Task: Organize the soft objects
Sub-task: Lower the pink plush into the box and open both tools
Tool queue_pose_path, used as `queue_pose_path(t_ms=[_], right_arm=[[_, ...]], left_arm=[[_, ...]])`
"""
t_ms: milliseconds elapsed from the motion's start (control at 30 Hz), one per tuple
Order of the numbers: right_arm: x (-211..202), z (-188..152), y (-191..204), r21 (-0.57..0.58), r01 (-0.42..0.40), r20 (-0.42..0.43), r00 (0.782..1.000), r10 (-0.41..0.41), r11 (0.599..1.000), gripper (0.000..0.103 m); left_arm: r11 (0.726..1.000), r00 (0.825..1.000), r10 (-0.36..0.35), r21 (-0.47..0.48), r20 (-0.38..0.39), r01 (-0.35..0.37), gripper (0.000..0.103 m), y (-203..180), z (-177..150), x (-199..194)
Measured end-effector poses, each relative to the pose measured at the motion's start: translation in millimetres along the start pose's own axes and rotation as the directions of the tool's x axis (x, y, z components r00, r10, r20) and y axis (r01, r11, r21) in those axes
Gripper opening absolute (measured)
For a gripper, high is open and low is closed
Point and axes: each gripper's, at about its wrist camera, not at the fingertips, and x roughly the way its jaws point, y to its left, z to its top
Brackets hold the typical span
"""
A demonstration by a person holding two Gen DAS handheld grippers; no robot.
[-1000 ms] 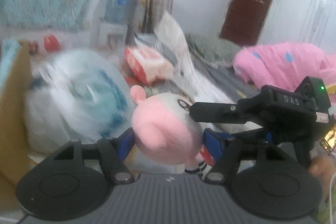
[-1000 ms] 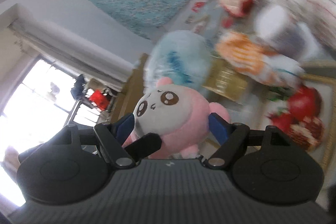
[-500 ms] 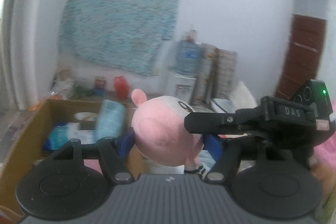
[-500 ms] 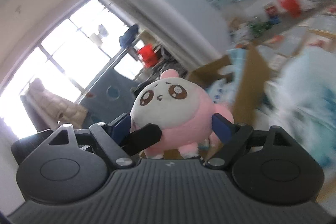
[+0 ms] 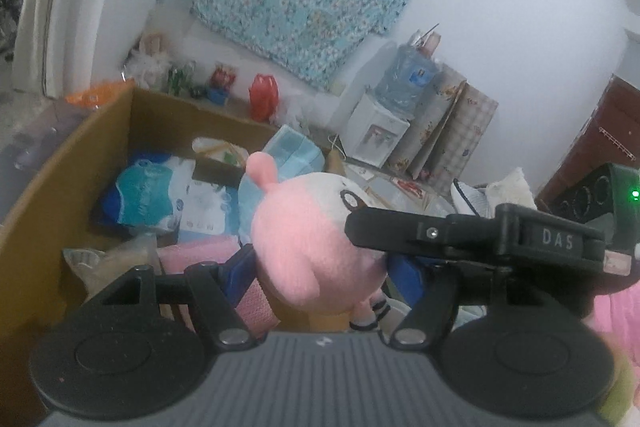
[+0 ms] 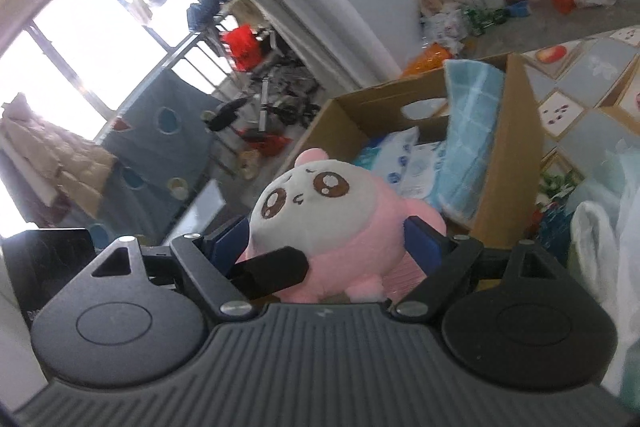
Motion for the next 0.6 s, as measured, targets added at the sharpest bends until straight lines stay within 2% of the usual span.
queue_pose_path(t_ms=[100,167,300,433,600], right_arm=[[7,3,-10,-0.016,0.043,0.015,0.999,-0.042,0.999,0.085],[7,4,-18,0.012,0.025,0.019,1.000,-0.025,1.000,0.085],[2,5,-24,0.013,0.008,0.031,0.999,-0.008,1.000,0.085],[-8,5,-24,0.017,-0.004,0.046,0.999,0.003,1.000,0.085],[-29,3,-16,-0.001,-0.033,0.074,0.997,0.033,0.999,0.085]], left_arm=[[0.999,0.998,0.036,-0.009,-0.053,-0.037,0.076,5,0,22],[0.996,0.990,0.085,-0.010,-0.112,-0.086,0.077,9,0,38],[0.995,0.979,0.080,-0.038,-0.189,-0.089,0.077,17,-5,56],[0.994,0.976,0.089,-0.049,-0.198,-0.101,0.077,20,-9,58],[0.992,0.981,0.110,-0.040,-0.157,-0.118,0.078,12,-5,45]])
